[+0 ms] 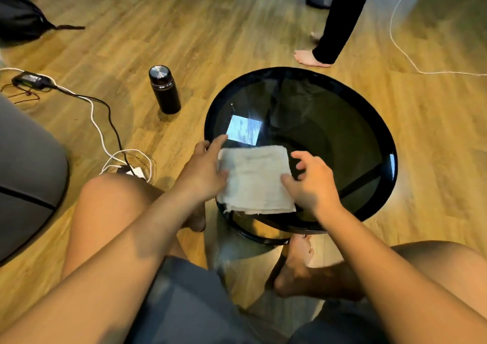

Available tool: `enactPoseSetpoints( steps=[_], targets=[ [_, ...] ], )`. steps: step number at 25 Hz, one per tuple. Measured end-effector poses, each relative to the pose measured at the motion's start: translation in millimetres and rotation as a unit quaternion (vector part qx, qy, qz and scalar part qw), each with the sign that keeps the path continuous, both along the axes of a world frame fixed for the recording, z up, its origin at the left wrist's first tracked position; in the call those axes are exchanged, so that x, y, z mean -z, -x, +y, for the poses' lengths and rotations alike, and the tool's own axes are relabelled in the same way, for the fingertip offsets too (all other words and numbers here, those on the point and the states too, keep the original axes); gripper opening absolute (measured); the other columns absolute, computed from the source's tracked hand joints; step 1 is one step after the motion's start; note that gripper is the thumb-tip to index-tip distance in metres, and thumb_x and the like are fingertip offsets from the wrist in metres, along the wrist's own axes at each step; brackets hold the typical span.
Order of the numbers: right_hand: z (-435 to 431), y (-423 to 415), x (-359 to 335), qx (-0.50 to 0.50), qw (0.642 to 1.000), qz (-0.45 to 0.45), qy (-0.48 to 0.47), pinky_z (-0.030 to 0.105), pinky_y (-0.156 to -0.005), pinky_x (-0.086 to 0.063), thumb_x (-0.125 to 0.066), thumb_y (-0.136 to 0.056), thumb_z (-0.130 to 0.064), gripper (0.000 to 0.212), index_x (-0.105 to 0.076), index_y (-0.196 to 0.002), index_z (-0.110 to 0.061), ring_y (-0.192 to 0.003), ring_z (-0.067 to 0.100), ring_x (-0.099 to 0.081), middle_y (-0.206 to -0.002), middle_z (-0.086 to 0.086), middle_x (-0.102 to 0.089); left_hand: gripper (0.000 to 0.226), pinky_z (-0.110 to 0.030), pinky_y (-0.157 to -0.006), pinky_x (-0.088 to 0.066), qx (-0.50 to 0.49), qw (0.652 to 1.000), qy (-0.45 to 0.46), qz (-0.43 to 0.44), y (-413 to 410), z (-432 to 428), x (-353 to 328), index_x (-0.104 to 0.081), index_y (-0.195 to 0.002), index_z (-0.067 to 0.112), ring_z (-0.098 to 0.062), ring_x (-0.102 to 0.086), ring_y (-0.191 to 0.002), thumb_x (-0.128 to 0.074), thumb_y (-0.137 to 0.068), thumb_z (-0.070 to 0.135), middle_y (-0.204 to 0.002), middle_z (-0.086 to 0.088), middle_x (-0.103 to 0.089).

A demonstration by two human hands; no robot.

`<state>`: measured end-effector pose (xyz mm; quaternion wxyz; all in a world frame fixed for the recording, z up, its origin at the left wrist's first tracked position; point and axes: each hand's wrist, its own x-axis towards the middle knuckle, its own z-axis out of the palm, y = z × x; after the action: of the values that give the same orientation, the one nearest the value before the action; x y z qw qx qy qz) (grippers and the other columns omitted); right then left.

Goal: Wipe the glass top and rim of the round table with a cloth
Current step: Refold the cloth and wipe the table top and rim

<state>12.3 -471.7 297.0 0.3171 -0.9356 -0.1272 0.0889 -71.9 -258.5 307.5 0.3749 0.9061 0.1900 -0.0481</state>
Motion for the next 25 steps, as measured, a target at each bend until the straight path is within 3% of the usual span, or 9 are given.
enactPoseSetpoints(
  steps=[1, 2, 4, 6, 8, 12, 17, 20, 25],
  targets=[
    [2.0, 5.6, 10.3, -0.067, 0.991, -0.078, 0.087, 0.038, -0.096, -0.048, -0.057, -0.091, -0.041, 0.053, -0.048, -0.140, -0.024, -0.119, 0.021, -0.052, -0.131, 0.003, -0.054, 0.071, -0.045, -0.113, -0.034, 0.028, 0.990, -0.138, 0.025, 4.4, -12.9, 6.1, -0.015, -0.154, 0.029, -0.034, -0.030, -0.143, -0.054, -0.095, 0.033, -0.162, -0.009, -0.014],
    [4.8, 11.9, 21.5, -0.142, 0.969, -0.135, 0.154, 0.044, -0.104, -0.044, -0.048, -0.095, -0.046, 0.055, -0.044, -0.144, -0.023, -0.131, 0.026, -0.044, -0.143, 0.007, -0.047, 0.073, -0.049, -0.120, -0.020, 0.083, 0.971, -0.219, 0.042, 9.2, -29.8, 12.6, -0.008, -0.156, 0.024, -0.034, -0.013, -0.150, -0.045, -0.097, 0.043, -0.165, -0.010, -0.003],
    [9.6, 20.0, 41.7, -0.270, 0.917, -0.152, 0.250, 0.058, -0.111, -0.034, -0.027, -0.098, -0.049, 0.060, -0.036, -0.150, -0.019, -0.145, 0.036, -0.026, -0.156, 0.017, -0.032, 0.076, -0.053, -0.122, -0.001, 0.194, 0.939, -0.270, 0.085, 21.2, -57.3, 29.7, 0.010, -0.155, 0.015, -0.030, 0.016, -0.151, -0.027, -0.100, 0.051, -0.164, -0.012, 0.016],
    [12.8, 18.8, 52.8, -0.305, 0.899, -0.129, 0.287, 0.065, -0.111, -0.027, -0.019, -0.098, -0.047, 0.063, -0.030, -0.151, -0.014, -0.147, 0.042, -0.016, -0.158, 0.022, -0.024, 0.075, -0.053, -0.121, 0.006, 0.229, 0.924, -0.283, 0.118, 21.5, -59.4, 43.7, 0.021, -0.152, 0.011, -0.027, 0.028, -0.147, -0.018, -0.101, 0.051, -0.161, -0.013, 0.025],
    [28.9, 0.7, 52.8, -0.301, 0.894, -0.114, 0.311, 0.066, -0.112, -0.022, -0.013, -0.097, -0.047, 0.067, -0.026, -0.152, -0.013, -0.148, 0.044, -0.013, -0.159, 0.024, -0.021, 0.070, -0.050, -0.121, 0.008, 0.225, 0.931, -0.266, 0.114, 1.0, -38.8, 48.6, 0.022, -0.151, 0.012, -0.024, 0.028, -0.147, -0.013, -0.102, 0.049, -0.161, -0.011, 0.026],
    [74.5, -57.1, 52.8, -0.287, 0.887, -0.113, 0.343, 0.061, -0.118, -0.002, 0.009, -0.090, -0.048, 0.073, 0.001, -0.156, -0.018, -0.150, 0.038, 0.008, -0.163, 0.018, 0.005, 0.067, -0.050, -0.121, 0.010, 0.224, 0.924, -0.292, 0.098, -59.2, 6.4, 56.1, 0.018, -0.153, 0.012, -0.023, 0.024, -0.149, -0.014, -0.103, 0.044, -0.162, -0.010, 0.023],
    [130.5, -155.2, 55.2, -0.289, 0.902, -0.081, 0.310, 0.064, -0.115, 0.008, -0.011, -0.102, -0.048, 0.062, 0.005, -0.156, -0.023, -0.149, 0.032, 0.018, -0.163, 0.011, 0.017, 0.069, -0.060, -0.116, 0.014, 0.214, 0.910, -0.340, 0.101, -155.0, 63.4, 61.2, 0.014, -0.154, 0.013, -0.025, 0.019, -0.150, -0.010, -0.102, 0.050, -0.164, -0.012, 0.018],
    [164.3, -210.1, 59.8, -0.286, 0.900, -0.073, 0.320, 0.065, -0.115, 0.009, -0.014, -0.102, -0.050, 0.061, 0.008, -0.155, -0.030, -0.149, 0.028, 0.020, -0.163, 0.006, 0.019, 0.070, -0.063, -0.115, 0.013, 0.183, 0.899, -0.385, 0.102, -201.0, 89.7, 66.5, 0.011, -0.155, 0.013, -0.027, 0.017, -0.151, -0.006, -0.099, 0.052, -0.164, -0.013, 0.015],
    [177.9, -227.1, 57.2, -0.267, 0.916, -0.080, 0.288, 0.065, -0.115, 0.006, -0.016, -0.101, -0.049, 0.057, 0.000, -0.155, -0.035, -0.151, 0.025, 0.013, -0.165, 0.002, 0.010, 0.065, -0.062, -0.117, 0.011, 0.143, 0.926, -0.326, 0.127, -220.6, 90.7, 56.6, 0.010, -0.155, 0.017, -0.025, 0.017, -0.151, -0.010, -0.102, 0.047, -0.164, -0.006, 0.018]
  ],
)
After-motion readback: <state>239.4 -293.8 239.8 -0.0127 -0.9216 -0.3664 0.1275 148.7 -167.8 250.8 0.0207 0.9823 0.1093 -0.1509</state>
